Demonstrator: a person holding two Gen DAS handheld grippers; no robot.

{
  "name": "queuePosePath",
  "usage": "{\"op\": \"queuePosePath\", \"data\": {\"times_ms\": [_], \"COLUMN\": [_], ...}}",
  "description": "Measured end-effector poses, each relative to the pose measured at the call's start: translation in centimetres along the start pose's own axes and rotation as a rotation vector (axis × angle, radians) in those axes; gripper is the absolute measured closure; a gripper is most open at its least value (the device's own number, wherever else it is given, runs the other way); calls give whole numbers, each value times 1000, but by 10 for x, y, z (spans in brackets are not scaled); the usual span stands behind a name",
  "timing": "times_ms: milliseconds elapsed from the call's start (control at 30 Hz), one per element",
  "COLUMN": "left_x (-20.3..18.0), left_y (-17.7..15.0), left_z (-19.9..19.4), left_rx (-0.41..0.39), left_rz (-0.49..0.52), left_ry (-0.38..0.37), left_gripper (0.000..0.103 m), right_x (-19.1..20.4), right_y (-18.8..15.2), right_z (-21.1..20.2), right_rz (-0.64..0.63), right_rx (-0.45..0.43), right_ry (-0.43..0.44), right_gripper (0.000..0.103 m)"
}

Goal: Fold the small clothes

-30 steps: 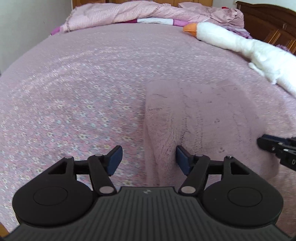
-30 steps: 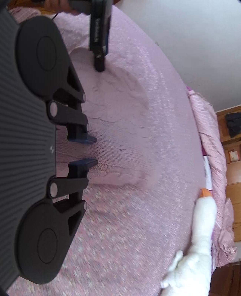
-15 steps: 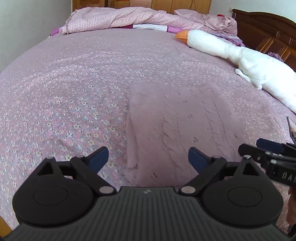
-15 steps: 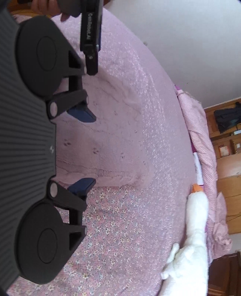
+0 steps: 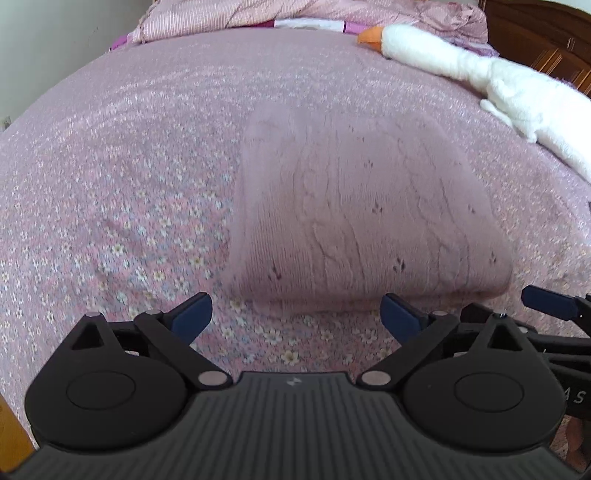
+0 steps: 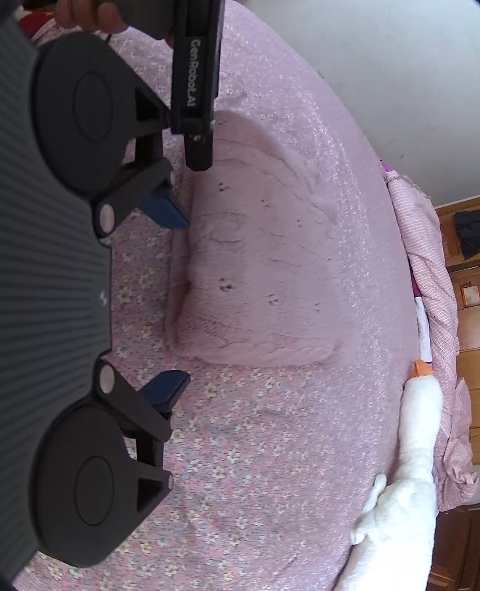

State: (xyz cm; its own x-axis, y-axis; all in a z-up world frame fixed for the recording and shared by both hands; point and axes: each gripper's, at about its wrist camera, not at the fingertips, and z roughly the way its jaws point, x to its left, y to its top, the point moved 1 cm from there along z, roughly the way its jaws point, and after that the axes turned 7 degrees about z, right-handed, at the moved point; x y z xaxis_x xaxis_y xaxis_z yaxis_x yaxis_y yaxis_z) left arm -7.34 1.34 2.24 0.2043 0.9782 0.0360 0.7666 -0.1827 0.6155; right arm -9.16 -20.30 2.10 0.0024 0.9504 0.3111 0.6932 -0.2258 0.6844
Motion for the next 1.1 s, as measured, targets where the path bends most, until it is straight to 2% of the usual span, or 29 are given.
{"op": "queuePosePath", "data": {"times_ms": [267,1100], "left_x": [-1,-4], "left_y": [-6,-8], "left_z": [14,17], "left_rx": [58,68], "left_rz": [-14,5], "left_ry": [30,51], "left_gripper": [2,2], "right_x": [-1,0], "right_y": [-8,-8], "right_z": [7,12], "right_rz": [18,39], "right_rx": [42,68], "right_ry": [0,-6], "right_gripper": [18,18]}}
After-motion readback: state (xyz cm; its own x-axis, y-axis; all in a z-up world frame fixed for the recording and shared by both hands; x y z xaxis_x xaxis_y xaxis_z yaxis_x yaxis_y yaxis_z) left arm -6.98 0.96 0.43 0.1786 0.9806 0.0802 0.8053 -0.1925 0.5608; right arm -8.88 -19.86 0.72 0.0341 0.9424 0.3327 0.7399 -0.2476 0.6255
